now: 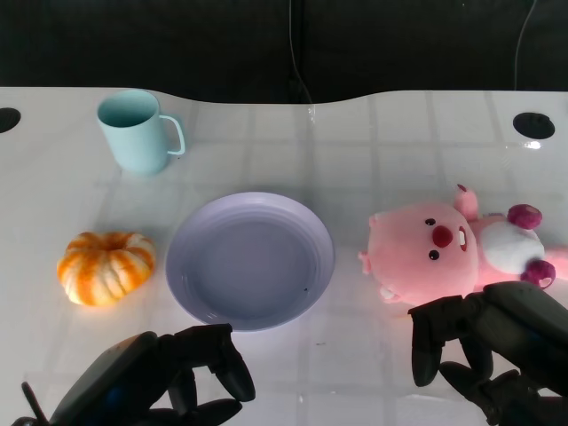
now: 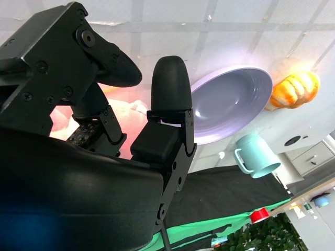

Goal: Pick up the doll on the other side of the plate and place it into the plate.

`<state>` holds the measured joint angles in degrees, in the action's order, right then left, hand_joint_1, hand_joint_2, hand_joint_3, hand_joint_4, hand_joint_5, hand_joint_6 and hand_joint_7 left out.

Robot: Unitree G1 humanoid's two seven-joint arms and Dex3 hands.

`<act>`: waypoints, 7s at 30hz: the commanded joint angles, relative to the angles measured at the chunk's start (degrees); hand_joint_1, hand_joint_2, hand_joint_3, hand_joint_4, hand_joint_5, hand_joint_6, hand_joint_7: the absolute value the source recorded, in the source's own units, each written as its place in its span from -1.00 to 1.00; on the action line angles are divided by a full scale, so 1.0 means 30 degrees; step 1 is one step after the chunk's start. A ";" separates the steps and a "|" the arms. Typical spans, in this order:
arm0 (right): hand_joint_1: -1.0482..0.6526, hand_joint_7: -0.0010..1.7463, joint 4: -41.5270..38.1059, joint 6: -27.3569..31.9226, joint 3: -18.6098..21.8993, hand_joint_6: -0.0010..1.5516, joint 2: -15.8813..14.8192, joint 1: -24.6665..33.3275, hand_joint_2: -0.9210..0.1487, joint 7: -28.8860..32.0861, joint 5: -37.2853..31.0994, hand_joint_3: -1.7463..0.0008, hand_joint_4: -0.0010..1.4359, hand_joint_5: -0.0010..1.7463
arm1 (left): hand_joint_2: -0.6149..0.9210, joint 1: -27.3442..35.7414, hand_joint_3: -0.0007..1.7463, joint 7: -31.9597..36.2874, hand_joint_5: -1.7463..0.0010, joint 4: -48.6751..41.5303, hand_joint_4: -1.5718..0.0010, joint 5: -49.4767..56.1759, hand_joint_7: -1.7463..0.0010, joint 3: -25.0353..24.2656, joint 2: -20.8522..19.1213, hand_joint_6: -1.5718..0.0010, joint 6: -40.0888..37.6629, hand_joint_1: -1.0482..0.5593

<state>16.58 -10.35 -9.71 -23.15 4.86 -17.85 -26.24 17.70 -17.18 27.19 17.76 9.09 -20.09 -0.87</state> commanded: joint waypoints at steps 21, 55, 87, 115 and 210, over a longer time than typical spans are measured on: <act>0.17 0.44 -0.0090 -0.0039 0.0111 0.15 -0.0257 -0.0251 0.20 0.0114 0.0002 -0.53 0.29 0.89 | 1.00 -0.0130 -0.54 0.0028 -1.00 -0.0455 0.23 -0.0080 -0.50 -0.0243 -0.0231 0.24 0.0497 -0.07; -0.34 -0.48 0.2485 0.0204 0.2523 -0.85 0.0940 -0.0327 -0.89 0.3040 0.0189 0.94 -0.78 -0.03 | 1.00 -0.0129 -0.56 -0.0034 -0.99 -0.0530 0.26 0.0129 -0.47 -0.0282 -0.0475 0.23 0.0467 -0.08; -0.61 -0.93 0.0679 0.8838 0.0345 -0.79 -0.2396 -0.4959 -0.88 -0.4630 -0.6899 0.99 -0.92 -0.46 | 1.00 -0.0093 -0.58 -0.0006 -0.97 -0.0347 0.28 0.0267 -0.42 -0.0012 -0.0380 0.21 0.0349 -0.07; -0.68 -0.96 -1.4623 0.7349 -0.4702 -0.61 0.0769 -1.1602 -1.00 -0.2141 -0.5473 0.96 -0.54 -0.77 | 1.00 0.0300 -0.57 -0.0021 -0.97 0.0282 0.29 0.0792 -0.43 -0.0012 -0.0382 0.23 0.0400 -0.10; -0.58 -0.95 -0.5422 0.5140 -0.5102 -0.53 0.3959 -1.3612 -1.00 -0.2111 -0.2145 0.76 -0.47 -0.63 | 1.00 0.1980 -0.57 0.0182 -0.91 0.2073 0.20 0.2245 -0.42 0.0310 0.0241 0.19 0.0442 -0.05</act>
<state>-2.00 6.20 -26.01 -9.93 -36.57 -25.70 -32.09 23.36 -15.68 32.42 24.82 11.01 -18.34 1.32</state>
